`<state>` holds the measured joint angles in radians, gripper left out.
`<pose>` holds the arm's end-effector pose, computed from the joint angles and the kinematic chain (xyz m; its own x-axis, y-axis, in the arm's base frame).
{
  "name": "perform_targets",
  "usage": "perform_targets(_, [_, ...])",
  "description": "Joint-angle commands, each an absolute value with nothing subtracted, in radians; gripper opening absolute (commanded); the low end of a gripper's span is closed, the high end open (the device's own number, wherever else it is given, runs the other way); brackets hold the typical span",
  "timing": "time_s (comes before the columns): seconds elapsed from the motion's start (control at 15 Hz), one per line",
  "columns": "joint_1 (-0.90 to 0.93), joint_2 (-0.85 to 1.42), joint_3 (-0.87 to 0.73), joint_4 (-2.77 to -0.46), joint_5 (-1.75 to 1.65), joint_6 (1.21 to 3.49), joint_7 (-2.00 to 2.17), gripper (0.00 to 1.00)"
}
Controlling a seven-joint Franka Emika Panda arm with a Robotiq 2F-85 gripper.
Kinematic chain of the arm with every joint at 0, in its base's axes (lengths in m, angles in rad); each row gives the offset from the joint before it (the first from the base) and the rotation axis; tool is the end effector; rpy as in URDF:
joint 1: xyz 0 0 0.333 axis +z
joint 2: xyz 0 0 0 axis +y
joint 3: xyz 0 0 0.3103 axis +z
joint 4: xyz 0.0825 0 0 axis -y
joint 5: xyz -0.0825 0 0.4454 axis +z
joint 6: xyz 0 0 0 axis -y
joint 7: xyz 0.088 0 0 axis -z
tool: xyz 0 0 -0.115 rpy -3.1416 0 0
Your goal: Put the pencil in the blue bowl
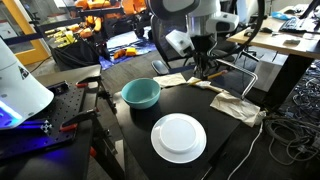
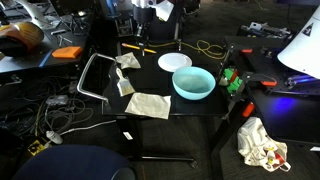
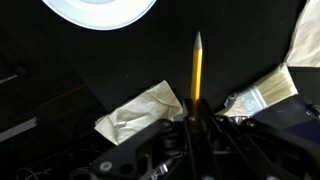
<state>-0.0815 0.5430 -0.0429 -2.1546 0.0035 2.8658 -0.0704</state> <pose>0.5980 -0.0766 0.0909 0.9851 -0.0458 0.1660 -0.0519 -0.9981 0.0324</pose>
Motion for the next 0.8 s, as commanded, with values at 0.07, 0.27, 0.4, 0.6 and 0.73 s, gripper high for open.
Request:
perform_targets(0.07, [-0.042, 0.325, -0.05, -2.349, -0.035, 2.839, -0.072, 0.02])
perform_targets(0.27, [-0.055, 0.226, 0.009, -2.465, -0.047, 2.856, -0.152, 0.02])
perform_targets(0.4, [-0.084, 0.168, 0.08, -2.542, -0.004, 2.869, -0.255, 0.02])
perform_targets(0.6, [-0.112, 0.098, 0.171, -2.637, 0.104, 2.867, -0.416, 0.02])
perform_targets(0.73, [-0.123, 0.064, 0.223, -2.687, 0.223, 2.858, -0.563, 0.02])
